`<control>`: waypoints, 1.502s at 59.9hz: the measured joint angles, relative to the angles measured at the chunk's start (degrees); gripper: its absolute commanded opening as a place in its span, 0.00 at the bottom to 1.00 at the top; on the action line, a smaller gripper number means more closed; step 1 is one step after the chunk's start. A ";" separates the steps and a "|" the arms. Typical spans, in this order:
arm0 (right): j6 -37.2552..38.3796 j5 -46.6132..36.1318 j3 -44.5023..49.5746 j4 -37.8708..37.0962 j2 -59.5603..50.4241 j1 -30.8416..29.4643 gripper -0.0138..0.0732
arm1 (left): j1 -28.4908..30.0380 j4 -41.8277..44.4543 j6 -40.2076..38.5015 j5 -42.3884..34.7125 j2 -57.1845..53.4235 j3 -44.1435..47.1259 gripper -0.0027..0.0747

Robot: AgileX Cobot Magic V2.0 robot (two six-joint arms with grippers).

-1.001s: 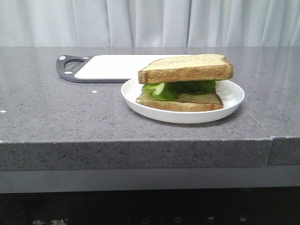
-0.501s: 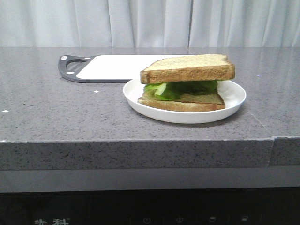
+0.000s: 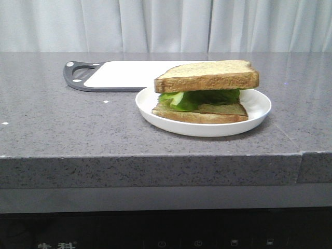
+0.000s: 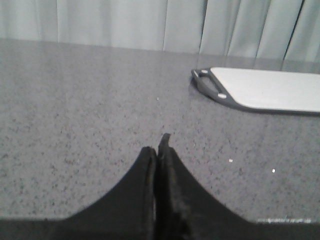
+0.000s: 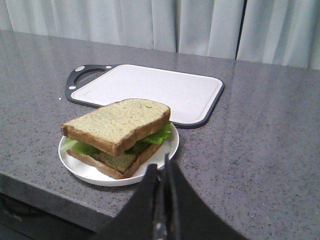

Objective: Left arm grabs bread, right arm adds lettuce

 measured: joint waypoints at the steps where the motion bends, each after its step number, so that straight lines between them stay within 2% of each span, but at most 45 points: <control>1: 0.00 0.00 0.00 0.00 0.00 0.00 0.09 | 0.00 0.00 -0.10 0.00 0.00 0.30 0.01; 62: 0.00 0.11 0.00 0.00 0.00 0.00 0.09 | 0.00 0.13 -0.09 -0.19 0.00 0.42 0.01; 69: 0.33 -2.52 1.17 -0.85 0.00 -0.10 0.09 | 0.00 0.13 -0.09 -0.19 0.00 0.42 0.01; 75: 5.90 -7.11 4.39 -5.83 -0.36 -0.81 0.09 | 0.00 0.13 -0.09 -0.19 0.00 0.42 0.01; 84: 19.76 -13.25 12.69 -14.94 -3.64 -3.71 0.09 | 0.00 0.13 -0.13 -0.19 0.00 0.42 0.01; 90: 23.08 -14.17 18.66 -16.40 -7.94 -5.61 0.09 | 0.00 0.13 -0.22 -0.19 0.00 0.42 0.01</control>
